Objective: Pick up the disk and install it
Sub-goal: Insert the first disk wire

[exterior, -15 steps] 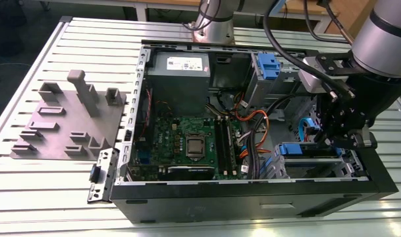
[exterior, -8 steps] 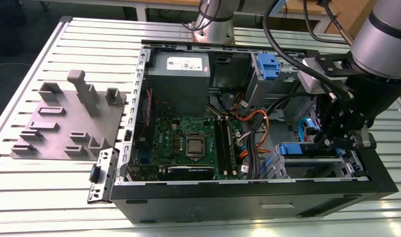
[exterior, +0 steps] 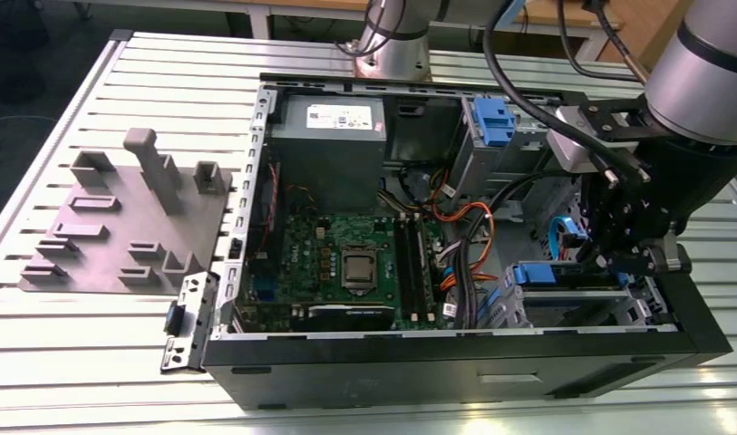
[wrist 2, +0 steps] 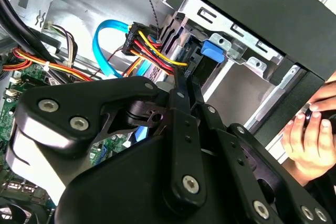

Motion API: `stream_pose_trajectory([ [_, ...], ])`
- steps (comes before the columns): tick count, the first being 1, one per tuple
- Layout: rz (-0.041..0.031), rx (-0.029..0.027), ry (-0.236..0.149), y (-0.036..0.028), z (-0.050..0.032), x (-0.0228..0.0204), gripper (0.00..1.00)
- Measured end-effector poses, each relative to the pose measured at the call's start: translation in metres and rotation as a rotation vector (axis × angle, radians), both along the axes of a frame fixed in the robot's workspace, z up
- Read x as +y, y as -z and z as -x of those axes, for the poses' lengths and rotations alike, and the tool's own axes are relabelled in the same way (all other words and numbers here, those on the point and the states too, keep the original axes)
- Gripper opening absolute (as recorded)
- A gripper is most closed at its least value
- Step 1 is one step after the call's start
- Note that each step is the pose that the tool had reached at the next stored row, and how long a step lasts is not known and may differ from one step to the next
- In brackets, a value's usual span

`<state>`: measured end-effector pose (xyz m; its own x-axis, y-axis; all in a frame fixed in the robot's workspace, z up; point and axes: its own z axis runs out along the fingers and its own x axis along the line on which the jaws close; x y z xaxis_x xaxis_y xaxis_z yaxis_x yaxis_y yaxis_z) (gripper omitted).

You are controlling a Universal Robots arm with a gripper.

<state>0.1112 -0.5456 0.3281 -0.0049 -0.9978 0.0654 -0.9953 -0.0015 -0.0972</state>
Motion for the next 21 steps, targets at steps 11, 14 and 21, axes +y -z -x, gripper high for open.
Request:
stream_pose_trajectory([
  [11,-0.0010,0.0000,0.000,-0.0049,0.0000,0.0000,0.24],
  [14,-0.0025,0.0000,0.000,-0.0074,0.0000,0.0000,0.24],
  [21,-0.0027,0.0002,0.000,-0.0079,0.0000,0.0000,0.11],
])
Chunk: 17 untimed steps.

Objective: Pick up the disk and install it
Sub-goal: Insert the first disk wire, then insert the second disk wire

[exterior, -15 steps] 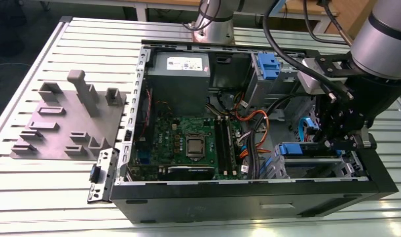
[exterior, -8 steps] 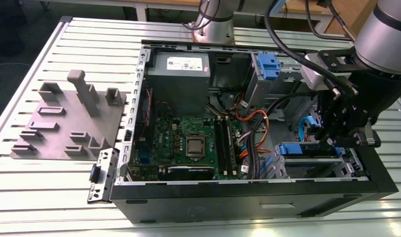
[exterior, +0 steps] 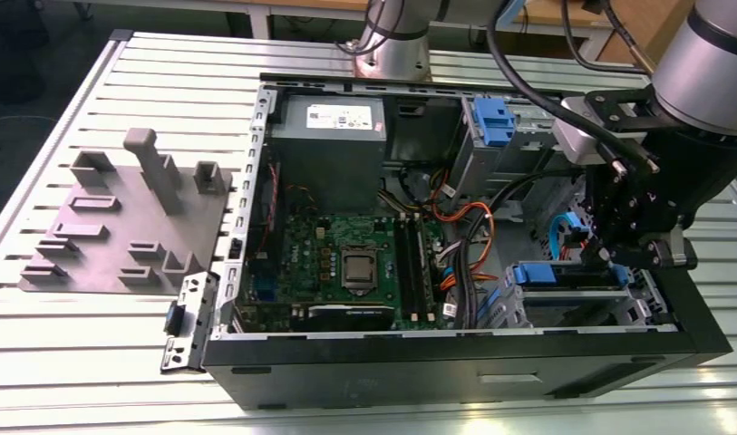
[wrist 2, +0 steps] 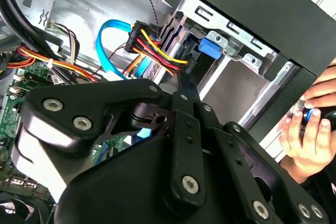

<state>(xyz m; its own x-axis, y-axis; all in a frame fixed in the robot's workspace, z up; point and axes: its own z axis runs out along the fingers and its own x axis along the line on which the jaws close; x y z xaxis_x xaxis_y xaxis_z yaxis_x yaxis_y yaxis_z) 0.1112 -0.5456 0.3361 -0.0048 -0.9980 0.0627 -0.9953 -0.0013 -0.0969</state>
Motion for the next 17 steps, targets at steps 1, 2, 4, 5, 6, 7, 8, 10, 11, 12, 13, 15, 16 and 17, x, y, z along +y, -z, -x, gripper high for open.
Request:
stream_pose_trajectory([
  [1,0.0000,0.0001,0.000,0.0000,0.0000,0.0000,0.11],
  [2,0.0000,0.0001,0.000,0.0000,0.0000,0.0000,0.11],
  [4,0.0001,0.0001,0.000,-0.0001,0.0000,0.0000,0.11],
  [5,0.0000,0.0002,0.000,0.0000,0.0000,0.0000,0.11],
  [6,-0.0001,0.0003,0.000,0.0000,0.0000,0.0000,0.11],
  [7,-0.0002,0.0004,0.000,0.0000,0.0000,0.0000,0.11],
  [8,-0.0002,0.0003,0.000,0.0000,0.0000,0.0000,0.11],
  [10,-0.0001,0.0004,0.000,0.0000,0.0003,0.0000,0.11],
  [11,-0.0002,0.0004,0.000,0.0000,0.0009,-0.0001,0.11],
  [12,0.0000,0.0004,0.000,-0.0001,0.0013,-0.0001,0.11],
  [13,-0.0001,0.0003,0.000,-0.0001,0.0019,-0.0001,0.11],
  [15,-0.0002,0.0003,0.000,-0.0001,0.0023,-0.0001,0.11],
  [16,-0.0001,0.0010,0.000,-0.0004,0.0023,0.0000,0.11],
  [17,0.0000,0.0025,0.000,-0.0010,0.0022,0.0000,0.11],
])
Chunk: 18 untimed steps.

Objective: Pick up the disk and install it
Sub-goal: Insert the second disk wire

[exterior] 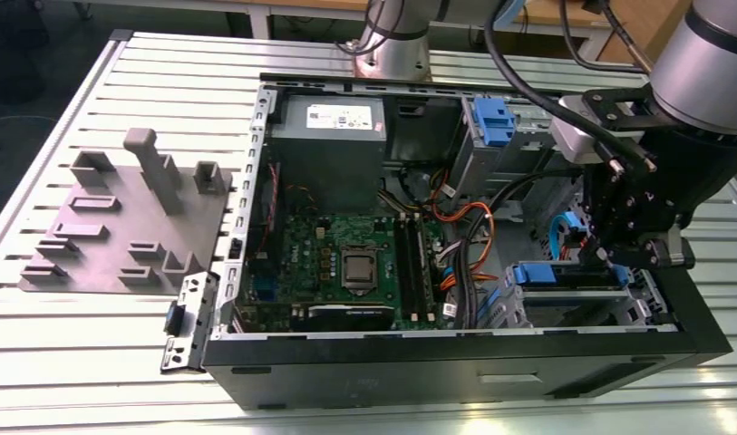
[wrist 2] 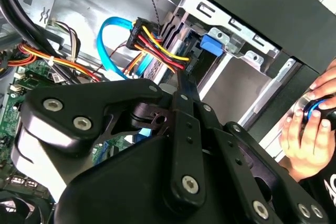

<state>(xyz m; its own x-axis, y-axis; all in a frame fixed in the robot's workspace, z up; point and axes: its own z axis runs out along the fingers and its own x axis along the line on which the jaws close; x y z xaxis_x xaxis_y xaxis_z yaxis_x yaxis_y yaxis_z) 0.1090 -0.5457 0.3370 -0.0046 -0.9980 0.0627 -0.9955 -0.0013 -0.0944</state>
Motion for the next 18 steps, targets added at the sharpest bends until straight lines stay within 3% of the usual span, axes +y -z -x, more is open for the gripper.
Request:
stream_pose_trajectory([
  [5,-0.0001,0.0055,0.000,-0.0084,0.0000,0.0000,0.11],
  [11,-0.0001,0.0099,0.000,-0.0228,0.0000,0.0005,0.11],
  [18,-0.0001,0.0140,0.000,-0.0230,0.0002,0.0004,0.11],
])
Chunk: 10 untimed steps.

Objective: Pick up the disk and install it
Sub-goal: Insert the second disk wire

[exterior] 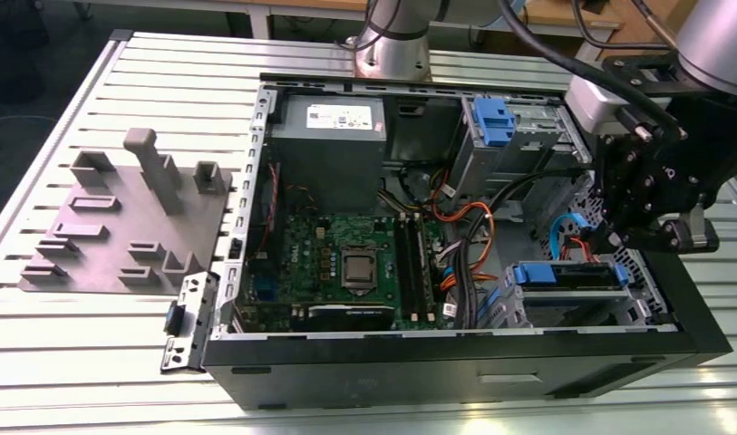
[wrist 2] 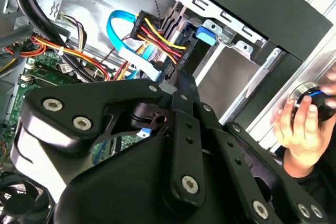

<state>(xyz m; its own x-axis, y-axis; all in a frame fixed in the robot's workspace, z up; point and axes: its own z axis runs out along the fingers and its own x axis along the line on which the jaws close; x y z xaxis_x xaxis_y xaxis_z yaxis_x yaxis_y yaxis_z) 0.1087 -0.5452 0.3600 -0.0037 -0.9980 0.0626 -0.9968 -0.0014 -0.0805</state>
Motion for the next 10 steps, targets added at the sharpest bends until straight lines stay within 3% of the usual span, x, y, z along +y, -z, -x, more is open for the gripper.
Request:
stream_pose_trajectory([
  [10,0.0000,0.0000,0.000,0.0000,0.0041,0.0000,0.11],
])
